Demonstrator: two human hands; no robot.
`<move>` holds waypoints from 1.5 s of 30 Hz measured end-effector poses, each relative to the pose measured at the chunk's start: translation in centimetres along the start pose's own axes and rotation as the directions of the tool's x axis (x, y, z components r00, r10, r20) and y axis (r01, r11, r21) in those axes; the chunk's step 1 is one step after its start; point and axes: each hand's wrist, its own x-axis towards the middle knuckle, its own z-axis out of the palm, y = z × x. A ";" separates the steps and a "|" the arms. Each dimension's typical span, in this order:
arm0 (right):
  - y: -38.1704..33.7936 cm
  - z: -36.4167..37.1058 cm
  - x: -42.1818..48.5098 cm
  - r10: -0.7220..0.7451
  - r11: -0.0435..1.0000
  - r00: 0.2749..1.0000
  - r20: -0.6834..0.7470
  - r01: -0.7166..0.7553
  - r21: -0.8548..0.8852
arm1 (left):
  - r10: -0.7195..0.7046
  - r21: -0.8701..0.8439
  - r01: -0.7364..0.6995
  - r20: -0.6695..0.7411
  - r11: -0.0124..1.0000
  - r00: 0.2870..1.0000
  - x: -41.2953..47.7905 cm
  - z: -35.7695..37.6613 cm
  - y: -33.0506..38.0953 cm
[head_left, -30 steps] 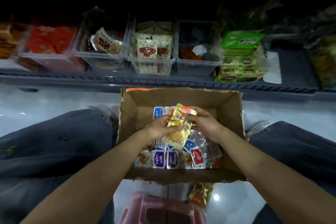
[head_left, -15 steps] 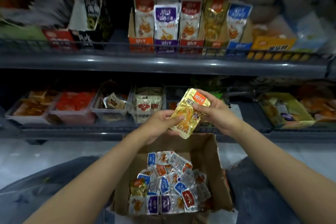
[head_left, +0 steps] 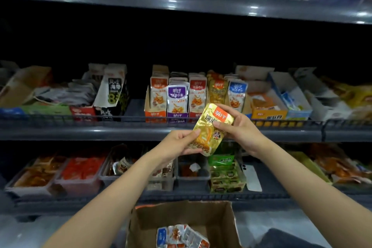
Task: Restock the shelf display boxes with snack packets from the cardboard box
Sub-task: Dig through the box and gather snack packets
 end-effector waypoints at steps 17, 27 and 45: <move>-3.8 -5.9 5.0 -0.118 0.987 0.990 -0.076 0.108 -0.123 | 0.183 0.161 -0.169 -0.076 0.972 0.980 7.4 2.5 5.2; -4.5 -10.4 10.9 -0.269 0.921 0.941 -0.205 0.190 -0.340 | 0.293 0.603 -0.133 -0.174 0.786 0.940 13.0 -0.2 5.3; 1.3 -9.9 19.1 -0.323 0.378 0.945 0.046 0.173 -0.909 | 0.233 0.746 -0.096 -0.081 0.659 0.969 18.5 -1.1 2.7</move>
